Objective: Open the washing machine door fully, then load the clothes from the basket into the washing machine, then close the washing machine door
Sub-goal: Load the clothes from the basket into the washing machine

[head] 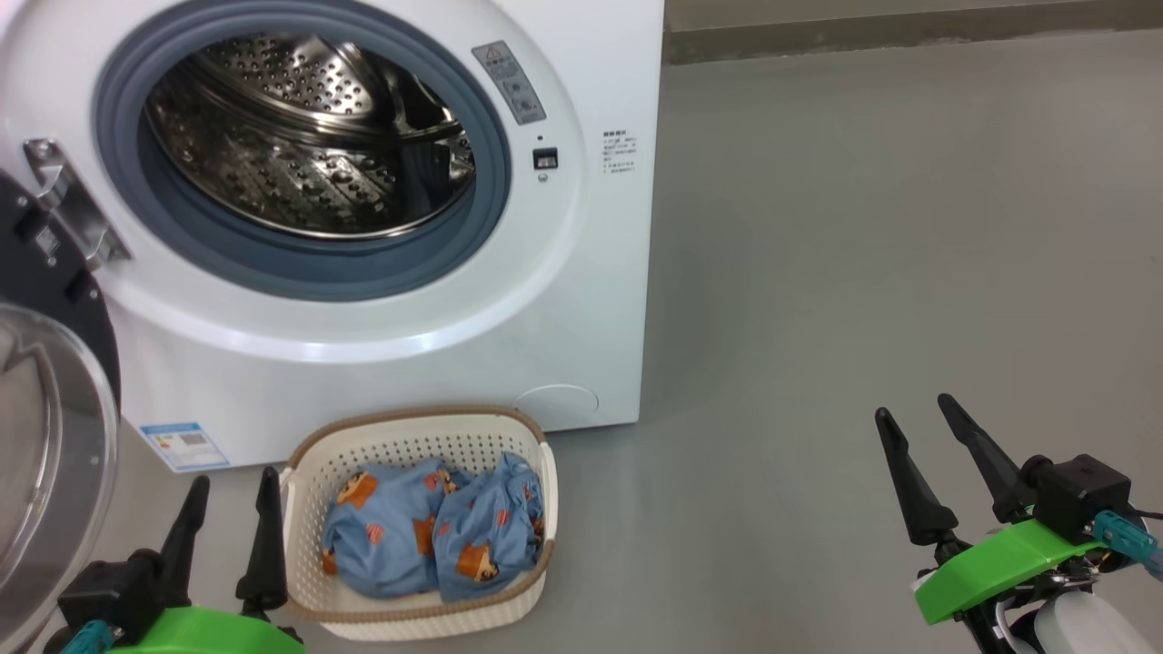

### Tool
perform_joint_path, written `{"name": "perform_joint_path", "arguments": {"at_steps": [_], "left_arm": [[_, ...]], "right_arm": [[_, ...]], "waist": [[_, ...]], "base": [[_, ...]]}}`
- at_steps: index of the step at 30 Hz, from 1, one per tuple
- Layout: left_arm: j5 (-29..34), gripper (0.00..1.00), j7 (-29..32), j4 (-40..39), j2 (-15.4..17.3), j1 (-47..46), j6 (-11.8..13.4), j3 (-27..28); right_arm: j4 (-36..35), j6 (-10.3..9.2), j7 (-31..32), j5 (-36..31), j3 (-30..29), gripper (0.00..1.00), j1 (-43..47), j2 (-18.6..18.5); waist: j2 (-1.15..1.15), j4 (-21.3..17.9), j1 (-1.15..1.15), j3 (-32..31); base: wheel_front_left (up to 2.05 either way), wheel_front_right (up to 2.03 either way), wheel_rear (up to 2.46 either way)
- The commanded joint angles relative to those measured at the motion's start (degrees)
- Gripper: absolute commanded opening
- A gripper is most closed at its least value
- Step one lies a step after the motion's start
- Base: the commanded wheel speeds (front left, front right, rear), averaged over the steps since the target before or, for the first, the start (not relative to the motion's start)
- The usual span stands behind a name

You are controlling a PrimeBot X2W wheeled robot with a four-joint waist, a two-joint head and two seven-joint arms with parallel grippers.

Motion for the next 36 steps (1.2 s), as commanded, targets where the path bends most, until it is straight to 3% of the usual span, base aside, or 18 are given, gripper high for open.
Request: {"name": "perform_joint_path", "arguments": {"at_steps": [1, 14, 36], "left_arm": [[0.12, 1.00, -0.51, -1.35, 1.66, -1.35, 0.38, 1.87], [-0.33, 1.00, -0.60, -1.70, 1.83, -1.49, 0.62, 2.02], [-0.44, 1.00, -0.62, -0.80, 2.27, -2.28, 1.24, 1.44]], "right_arm": [[-1.53, 0.32, -0.71, -0.36, 0.79, 1.00, -1.45, -0.90], [-1.55, 0.32, -0.71, -0.42, 0.76, 1.00, -1.36, -0.52], [-1.29, 0.32, -0.71, -0.25, 1.73, 1.00, -2.20, -0.73]], "waist": [[0.00, 0.01, 0.00, 0.02], [0.00, 0.34, 0.00, 0.07], [0.00, -0.02, 0.00, 1.39]], "base": [[1.74, -1.74, 0.00], [1.22, -1.22, 0.00], [0.03, -0.03, 0.00]]}}
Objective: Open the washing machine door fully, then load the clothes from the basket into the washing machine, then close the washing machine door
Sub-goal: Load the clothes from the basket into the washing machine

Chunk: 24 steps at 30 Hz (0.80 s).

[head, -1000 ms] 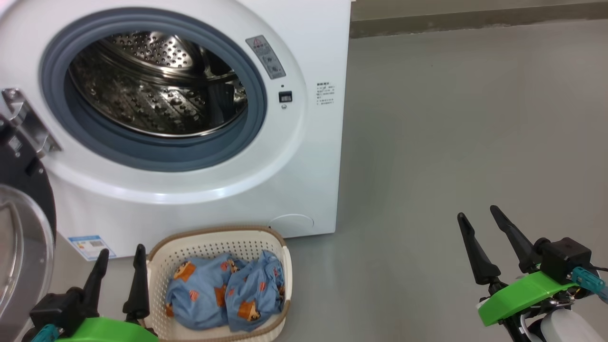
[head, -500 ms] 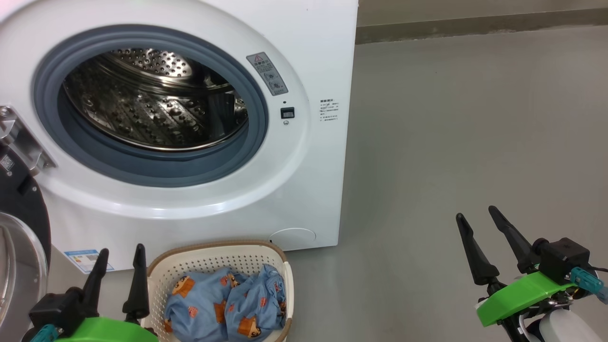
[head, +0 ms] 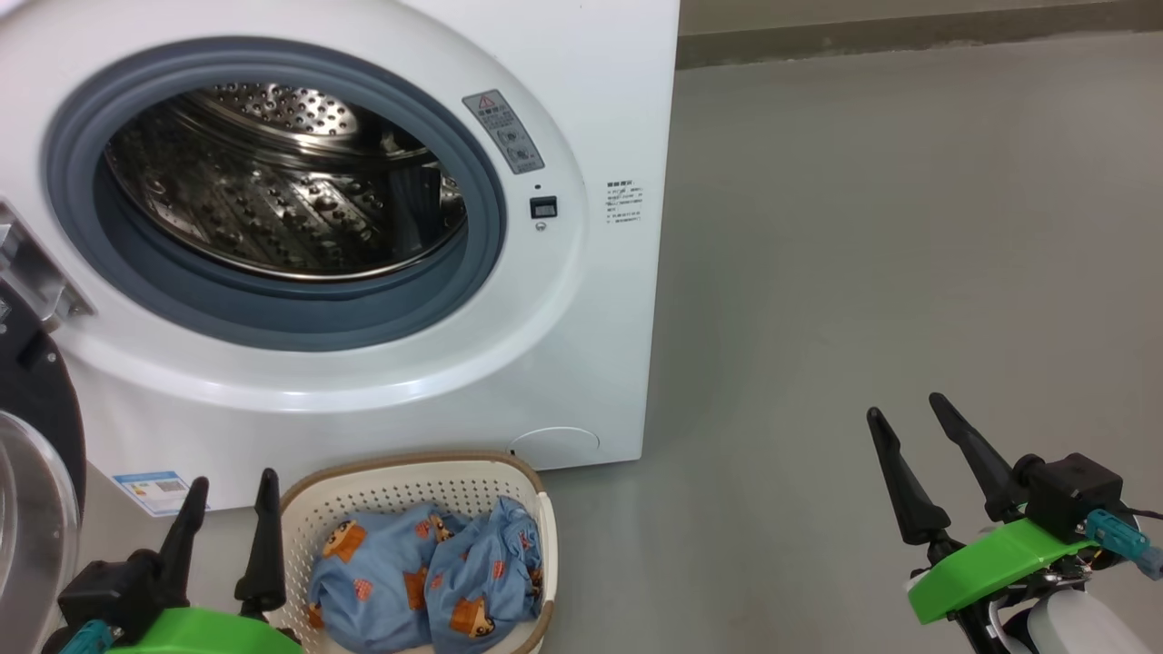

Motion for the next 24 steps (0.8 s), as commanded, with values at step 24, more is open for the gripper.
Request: {"name": "perform_joint_path", "arguments": {"at_steps": [24], "left_arm": [[0.14, 1.00, 1.81, 7.11, 1.11, -10.58, -1.22, -1.25]], "right_arm": [[-0.95, 0.32, -0.71, 0.72, 2.20, 1.00, -7.32, -0.46]], "waist": [[0.00, -2.57, 0.00, 12.40]], "base": [[0.00, 0.00, 0.00]]}}
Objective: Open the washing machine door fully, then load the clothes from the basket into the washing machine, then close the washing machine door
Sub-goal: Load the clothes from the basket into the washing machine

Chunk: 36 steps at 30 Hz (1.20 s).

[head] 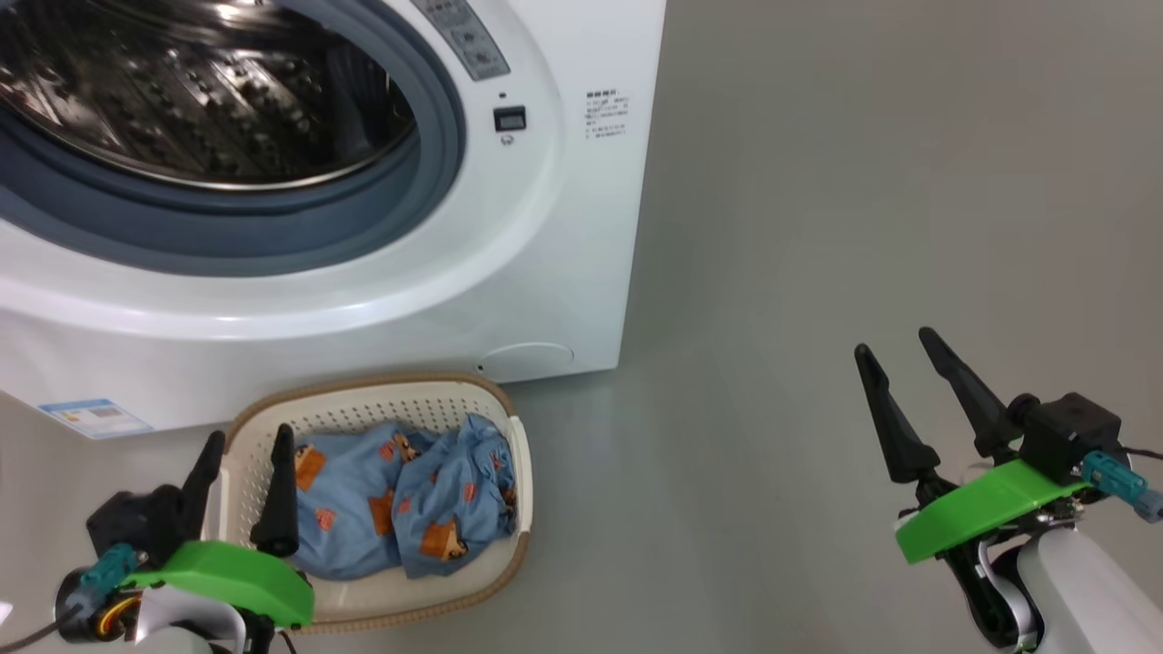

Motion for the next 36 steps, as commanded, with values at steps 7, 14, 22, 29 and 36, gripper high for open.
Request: {"name": "perform_joint_path", "arguments": {"at_steps": [7, 14, 22, 29, 36], "left_arm": [[-0.05, 1.00, -0.17, 4.15, 0.91, -5.56, -1.04, 1.15], [-0.29, 1.00, 0.26, 11.19, 0.17, -10.15, -3.27, -0.14], [0.14, 1.00, 1.20, 21.09, -0.72, -17.16, -5.75, -2.00], [0.77, 1.00, 1.62, 30.47, -0.88, -23.35, -7.49, -3.46], [1.67, 1.00, 1.85, 37.95, -0.71, -29.54, -8.43, -4.90]], "right_arm": [[-1.53, 0.32, -0.71, 0.59, 0.88, 1.00, -3.32, -0.33], [-2.15, 0.32, -0.71, 0.38, 0.86, 1.00, -5.36, -0.13], [-3.25, 0.32, -0.71, 0.25, 1.59, 1.00, -8.54, 0.41], [-4.64, 0.32, -0.71, 0.01, 1.57, 1.00, -10.90, 1.02], [-5.87, 0.32, -0.71, -0.14, 1.54, 1.00, -12.45, 1.96]], "waist": [[0.00, -1.59, -0.01, 6.18], [0.00, -2.35, -0.01, 10.76], [0.00, -4.09, -0.01, 17.41], [0.00, -6.27, -0.01, 23.12], [0.00, -8.09, -0.01, 28.29]], "base": [[0.00, 0.00, 0.00], [0.00, 0.00, 0.00], [0.00, 0.00, 0.00], [0.00, 0.00, 0.00], [0.00, 0.00, 0.00]]}}
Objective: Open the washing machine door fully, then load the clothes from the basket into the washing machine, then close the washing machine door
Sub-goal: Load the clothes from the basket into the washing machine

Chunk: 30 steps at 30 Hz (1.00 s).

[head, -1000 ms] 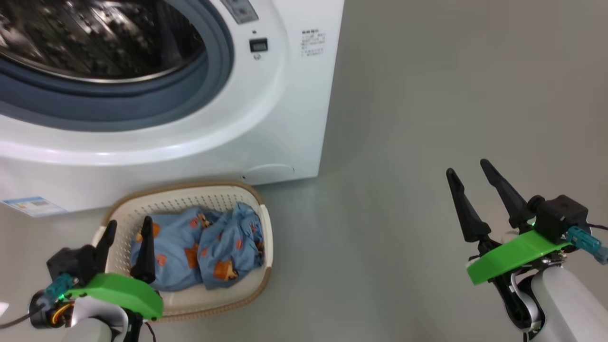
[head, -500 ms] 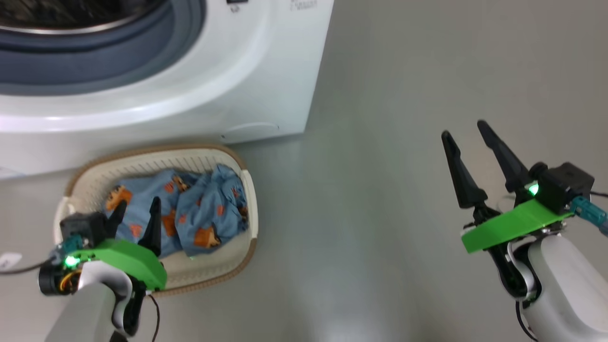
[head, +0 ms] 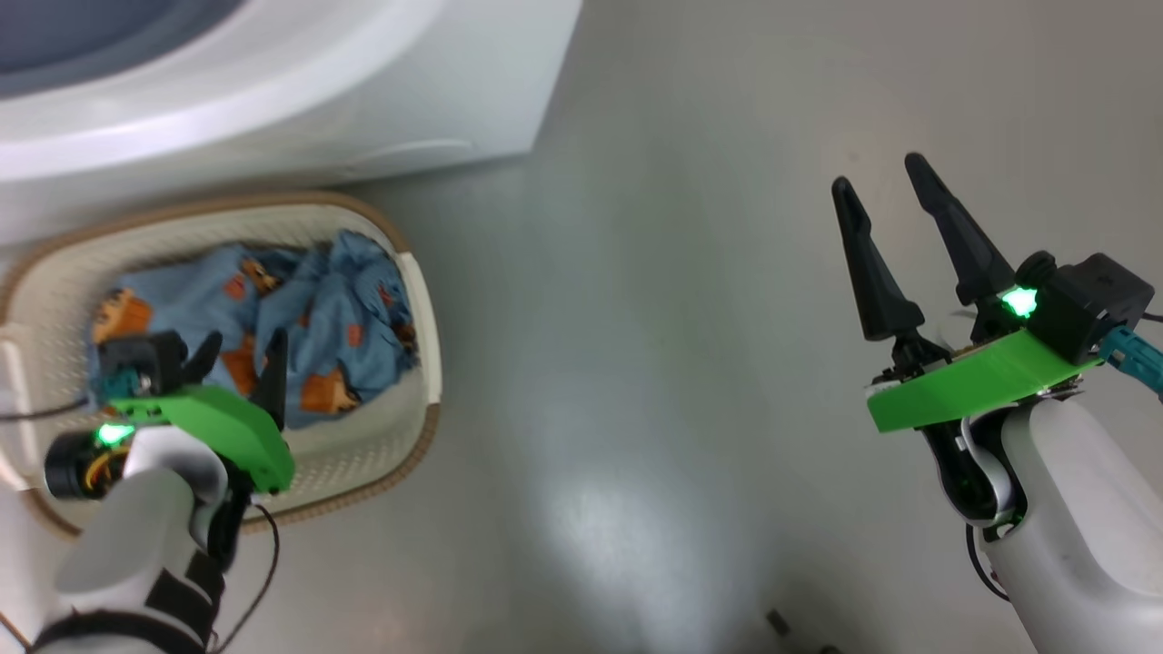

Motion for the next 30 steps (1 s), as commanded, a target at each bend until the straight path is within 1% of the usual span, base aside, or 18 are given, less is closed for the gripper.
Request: {"name": "perform_joint_path", "arguments": {"at_steps": [1, 12, 21, 23, 30], "left_arm": [[0.88, 1.00, 0.13, 0.83, 2.16, -1.43, -0.49, 0.74], [1.91, 1.00, 1.98, 7.04, 3.35, -9.26, -1.44, -1.30], [2.46, 1.00, 5.49, 8.93, 5.77, -13.81, -1.94, -2.76], [2.62, 1.00, 5.82, 9.04, 5.92, -14.21, -1.95, -3.00], [3.30, 1.00, 9.71, 9.69, 6.83, -15.66, -2.13, -4.61]], "right_arm": [[-1.56, 0.32, -0.59, -0.11, 0.91, 1.00, 0.37, -0.08], [-2.90, 0.32, -0.59, -0.22, 0.89, 1.00, -2.17, 1.90], [-3.63, 0.32, -0.59, -0.18, 1.23, 1.00, -3.08, 3.34], [-3.70, 0.32, -0.59, -0.16, 1.22, 1.00, -3.12, 3.47], [-4.00, 0.32, -0.59, -0.09, 1.34, 1.00, -3.17, 4.41]], "waist": [[0.00, -2.28, -0.01, 4.16], [0.00, -4.77, -0.01, 11.13], [0.00, -7.32, -0.01, 15.33], [0.00, -7.58, -0.01, 15.71], [0.00, -9.20, -0.01, 17.42]], "base": [[0.00, 0.00, 0.00], [0.00, 0.00, 0.00], [0.00, 0.00, 0.00], [0.00, 0.00, 0.00], [0.00, 0.00, 0.00]]}}
